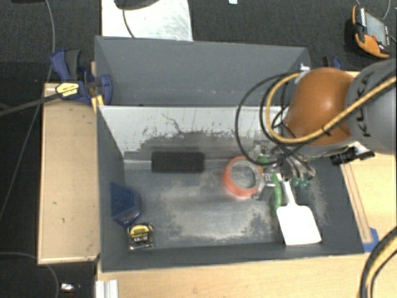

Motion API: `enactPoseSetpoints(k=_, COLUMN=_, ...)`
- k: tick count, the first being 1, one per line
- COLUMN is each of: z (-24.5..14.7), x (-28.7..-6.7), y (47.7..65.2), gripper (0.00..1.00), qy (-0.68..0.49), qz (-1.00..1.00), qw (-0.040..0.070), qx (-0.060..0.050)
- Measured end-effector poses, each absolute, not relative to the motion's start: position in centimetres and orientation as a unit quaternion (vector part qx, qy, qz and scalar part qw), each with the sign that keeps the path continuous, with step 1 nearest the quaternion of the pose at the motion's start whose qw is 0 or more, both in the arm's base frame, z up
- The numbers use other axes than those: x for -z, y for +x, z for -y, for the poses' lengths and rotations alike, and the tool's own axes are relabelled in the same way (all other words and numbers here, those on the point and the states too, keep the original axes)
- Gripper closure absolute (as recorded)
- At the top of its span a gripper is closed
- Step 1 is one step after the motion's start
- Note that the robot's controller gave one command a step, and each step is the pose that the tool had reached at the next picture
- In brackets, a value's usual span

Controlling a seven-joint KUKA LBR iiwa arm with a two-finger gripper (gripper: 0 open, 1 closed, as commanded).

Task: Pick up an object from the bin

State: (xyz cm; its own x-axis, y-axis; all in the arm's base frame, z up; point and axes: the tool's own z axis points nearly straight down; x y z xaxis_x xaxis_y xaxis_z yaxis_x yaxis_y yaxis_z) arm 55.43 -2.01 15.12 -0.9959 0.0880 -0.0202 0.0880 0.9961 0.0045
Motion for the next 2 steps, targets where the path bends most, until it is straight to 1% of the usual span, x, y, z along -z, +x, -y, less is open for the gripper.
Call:
enactPoseSetpoints(k=1, z=-2.6, x=-10.0, y=55.5, gripper=0.0, qy=-0.003, qz=-1.0, qw=0.003, qx=-0.001)
enactPoseSetpoints(k=2, z=-0.6, x=-7.1, y=56.9, gripper=0.0, qy=0.08, qz=-0.997, qw=0.012, qx=-0.002)
